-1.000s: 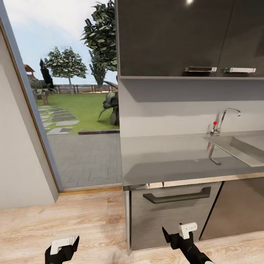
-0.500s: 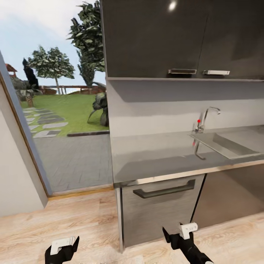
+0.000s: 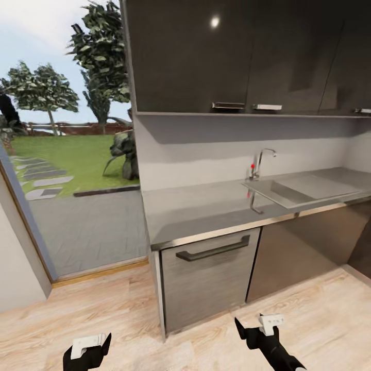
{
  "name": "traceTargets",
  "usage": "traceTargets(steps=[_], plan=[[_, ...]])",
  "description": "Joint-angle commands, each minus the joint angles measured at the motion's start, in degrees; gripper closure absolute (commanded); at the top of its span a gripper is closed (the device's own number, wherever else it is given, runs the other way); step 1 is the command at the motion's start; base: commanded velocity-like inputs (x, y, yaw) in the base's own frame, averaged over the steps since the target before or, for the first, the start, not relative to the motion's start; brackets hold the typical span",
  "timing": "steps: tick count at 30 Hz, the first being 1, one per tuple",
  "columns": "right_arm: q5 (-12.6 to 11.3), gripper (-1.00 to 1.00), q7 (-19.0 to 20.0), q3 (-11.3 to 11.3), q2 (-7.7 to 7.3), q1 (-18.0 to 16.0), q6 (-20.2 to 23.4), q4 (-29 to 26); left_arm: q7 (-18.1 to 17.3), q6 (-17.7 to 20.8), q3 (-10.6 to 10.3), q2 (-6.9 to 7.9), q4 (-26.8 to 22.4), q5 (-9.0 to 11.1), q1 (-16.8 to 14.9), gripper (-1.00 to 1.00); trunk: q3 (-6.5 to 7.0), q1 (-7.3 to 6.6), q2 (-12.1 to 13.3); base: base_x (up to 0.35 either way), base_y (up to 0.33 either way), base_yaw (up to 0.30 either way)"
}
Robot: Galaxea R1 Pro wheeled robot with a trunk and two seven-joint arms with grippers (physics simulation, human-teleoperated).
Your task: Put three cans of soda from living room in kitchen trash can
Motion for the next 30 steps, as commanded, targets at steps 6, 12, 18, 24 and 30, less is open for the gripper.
traceTargets(steps=[6, 12, 18, 24, 30], plan=[[-0.07, -1.0, 0.04, -0.32, -0.01, 0.0, 0.07, 0.0, 0.0, -0.03, 0.0, 0.0, 0.02, 0.0, 0.0, -1.0, 0.18, 0.0, 0.0, -0.226, 0.214, -0.247], [-0.09, -1.0, 0.04, -0.48, 0.06, 0.0, 0.26, 0.0, 0.0, -0.01, 0.0, 0.0, 0.02, 0.02, -0.01, -1.0, 0.33, 0.0, 0.0, -0.223, 0.222, -0.249], [-0.09, -1.0, 0.04, -0.58, 0.0, 0.0, 0.34, 0.0, 0.0, 0.01, 0.0, 0.0, 0.02, 0.0, -0.01, -1.0, 0.46, 0.0, 0.0, -0.22, 0.235, -0.251], [-0.09, -1.0, 0.05, -0.58, 0.04, 0.0, 0.4, 0.0, 0.0, 0.04, 0.0, 0.0, 0.02, 0.0, -0.01, -1.0, 0.58, 0.0, 0.0, -0.218, 0.241, -0.252], [-0.09, -1.0, 0.04, -0.59, 0.07, 0.0, 0.49, 0.0, 0.06, 0.05, -0.2, 0.0, 0.1, -0.06, -0.01, -1.0, 0.62, 0.0, 0.0, -0.217, 0.242, -0.252]])
